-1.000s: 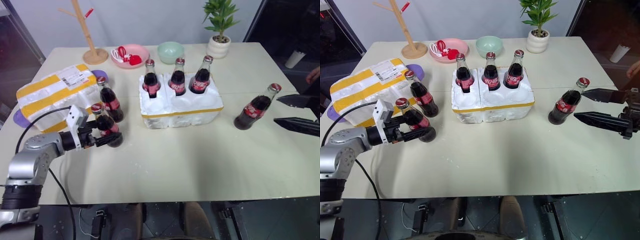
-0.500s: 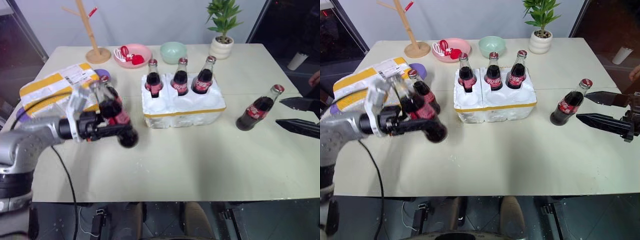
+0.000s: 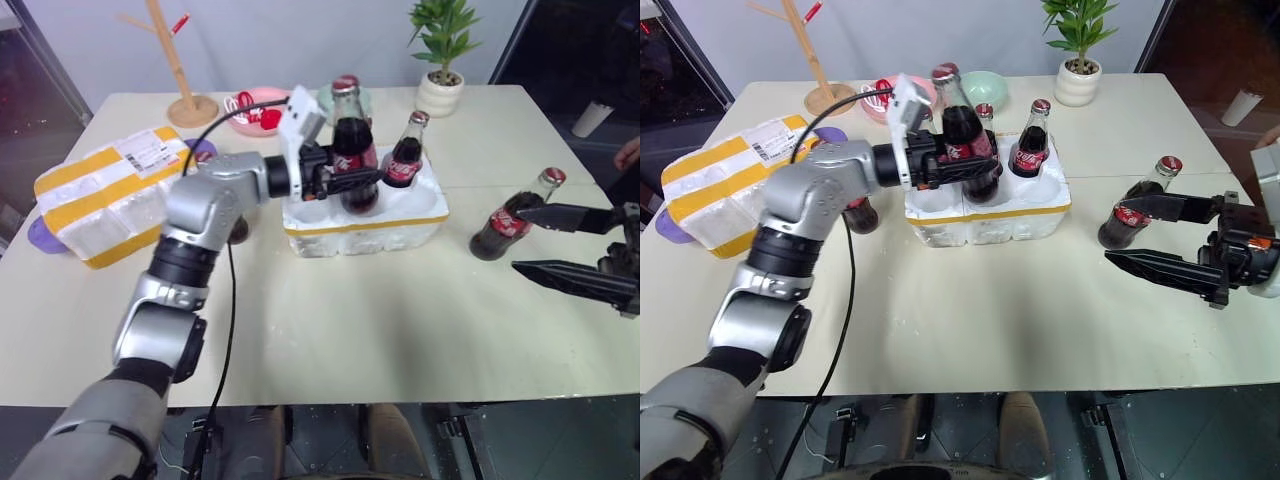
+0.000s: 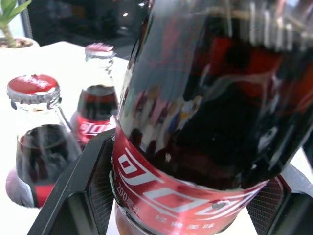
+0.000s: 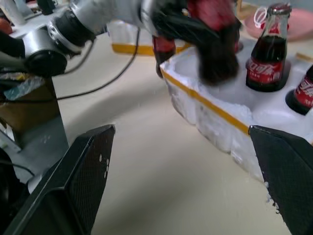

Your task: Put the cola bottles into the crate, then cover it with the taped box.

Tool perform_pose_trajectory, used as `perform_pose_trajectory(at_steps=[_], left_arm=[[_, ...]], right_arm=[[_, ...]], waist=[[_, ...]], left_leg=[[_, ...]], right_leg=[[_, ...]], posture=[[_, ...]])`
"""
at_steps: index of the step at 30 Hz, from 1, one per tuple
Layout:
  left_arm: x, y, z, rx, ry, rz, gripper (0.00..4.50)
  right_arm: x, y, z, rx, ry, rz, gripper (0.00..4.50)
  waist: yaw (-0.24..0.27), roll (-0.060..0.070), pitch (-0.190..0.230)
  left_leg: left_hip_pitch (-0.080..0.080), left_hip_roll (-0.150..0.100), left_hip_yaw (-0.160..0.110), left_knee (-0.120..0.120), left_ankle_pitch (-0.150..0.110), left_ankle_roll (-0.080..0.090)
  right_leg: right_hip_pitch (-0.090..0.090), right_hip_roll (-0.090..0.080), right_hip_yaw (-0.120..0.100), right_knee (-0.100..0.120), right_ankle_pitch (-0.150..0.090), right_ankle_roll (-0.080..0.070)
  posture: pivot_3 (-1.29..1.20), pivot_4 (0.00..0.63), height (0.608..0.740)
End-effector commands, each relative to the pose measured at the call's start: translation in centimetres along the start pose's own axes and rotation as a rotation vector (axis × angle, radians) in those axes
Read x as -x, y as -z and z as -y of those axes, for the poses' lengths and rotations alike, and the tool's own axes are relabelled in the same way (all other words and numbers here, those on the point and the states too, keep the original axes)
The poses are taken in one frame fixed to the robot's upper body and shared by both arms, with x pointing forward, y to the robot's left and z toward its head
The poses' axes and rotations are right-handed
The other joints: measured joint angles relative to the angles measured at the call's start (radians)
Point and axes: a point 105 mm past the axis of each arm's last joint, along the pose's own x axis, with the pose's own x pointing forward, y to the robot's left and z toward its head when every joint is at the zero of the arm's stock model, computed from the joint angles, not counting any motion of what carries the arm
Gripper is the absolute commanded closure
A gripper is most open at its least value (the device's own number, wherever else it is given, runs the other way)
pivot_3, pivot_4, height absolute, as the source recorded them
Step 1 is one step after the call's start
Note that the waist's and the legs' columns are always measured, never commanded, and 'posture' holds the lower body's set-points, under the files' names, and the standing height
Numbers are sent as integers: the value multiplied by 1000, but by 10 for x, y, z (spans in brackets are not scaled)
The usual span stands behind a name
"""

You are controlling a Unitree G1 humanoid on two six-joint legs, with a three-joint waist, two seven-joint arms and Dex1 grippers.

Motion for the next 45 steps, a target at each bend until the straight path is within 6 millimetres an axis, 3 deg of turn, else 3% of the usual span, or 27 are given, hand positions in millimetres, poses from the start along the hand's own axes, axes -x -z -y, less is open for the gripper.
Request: perform_pose_trajectory(at_steps=[1, 8, 10, 12, 16, 19, 23, 26, 28, 32, 34, 36, 39, 45], left_arm=[[-16, -19, 2, -172, 12, 1, 1649], [-33, 21, 16, -232, 107, -169, 1649], [-32, 29, 16, -208, 107, -190, 616], [-29, 36, 15, -194, 110, -212, 23], [-22, 38, 9, -164, 73, -225, 23], [-13, 25, 4, -142, 35, -185, 23], [23, -11, 10, -139, 6, -66, 23], [74, -25, 20, -151, -46, -28, 23], [123, -20, 26, -139, -147, -53, 23], [179, -1, 28, -62, -353, -129, 23], [220, 18, 12, -14, -584, -199, 23], [243, 27, -9, -24, -764, -210, 23], [244, 31, -24, -45, -833, -191, 23], [207, 47, -47, -32, -745, -163, 23]], right_arm=[[-3, -5, -5, 22, 3, 31, 0], [-10, -6, -1, 31, 6, 46, 0], [-13, -6, 1, 34, 4, 44, 0], [-15, -5, 2, 34, -2, 42, 0], [-21, -2, 3, 33, -19, 47, 0], [-29, 0, 2, 35, -37, 48, 0], [-35, 3, -1, 29, -60, 54, 0], [-37, 6, -4, 25, -76, 56, 0], [-36, 7, -3, 25, -83, 52, 0], [-31, 7, 0, 29, -83, 42, 0], [-28, 4, 3, 34, -81, 40, 0], [-24, -1, 7, 35, -81, 52, 0], [-23, -3, 11, 35, -84, 58, 0], [-24, -8, 12, 39, -95, 84, 0]], waist=[[1, 0, 0], [0, 0, 1], [0, 0, 1], [1, 0, 1], [0, 0, 0], [-1, -1, 1], [-7, 0, 1], [-15, 0, 0], [-17, 1, 0], [-5, 0, 0], [5, -1, 1], [8, -2, 0], [21, -3, 0], [21, -4, 0]], left_leg=[[0, 0, 0, 0, 0, 0], [0, 0, 0, -1, 0, 1], [-1, 0, 0, 0, 0, 1], [-1, 0, 0, 0, 0, 1], [-1, 0, 0, 0, 0, 1], [0, 0, 0, 0, 0, 1], [0, 0, 0, -1, 0, 1], [0, 1, 0, -2, 0, 1], [1, 1, 0, -2, 0, 1], [1, 1, 0, 0, -1, 1], [1, 1, -1, 2, -1, 1], [2, 1, -1, 2, -1, 1], [2, 1, -1, 2, 0, 0], [1, 1, 0, 2, 0, 0]], right_leg=[[0, 0, 0, 0, 0, 0], [-1, 0, 0, 0, 0, 0], [-1, 0, 0, 0, 0, 0], [-1, 0, 0, 0, 0, 0], [-1, 0, 0, 0, 0, 1], [-1, 0, 0, 0, 0, 1], [-2, 0, 0, 1, 0, 1], [-3, 0, 0, 4, 0, 1], [-3, 1, 0, 5, 0, 1], [-2, 1, 1, 5, 0, 0], [1, 1, 0, 3, 0, 0], [3, 1, 0, 1, -1, -2], [3, 1, 0, 0, -1, -6], [3, 1, 0, -1, 1, -3]], posture=[[0, 150, 739], [0, 150, 739], [0, 150, 739], [0, 150, 739], [0, 150, 739], [0, 150, 739], [0, 150, 739], [0, 150, 739], [0, 150, 739], [0, 150, 739], [0, 150, 739], [0, 150, 739], [0, 150, 739], [0, 150, 739]])
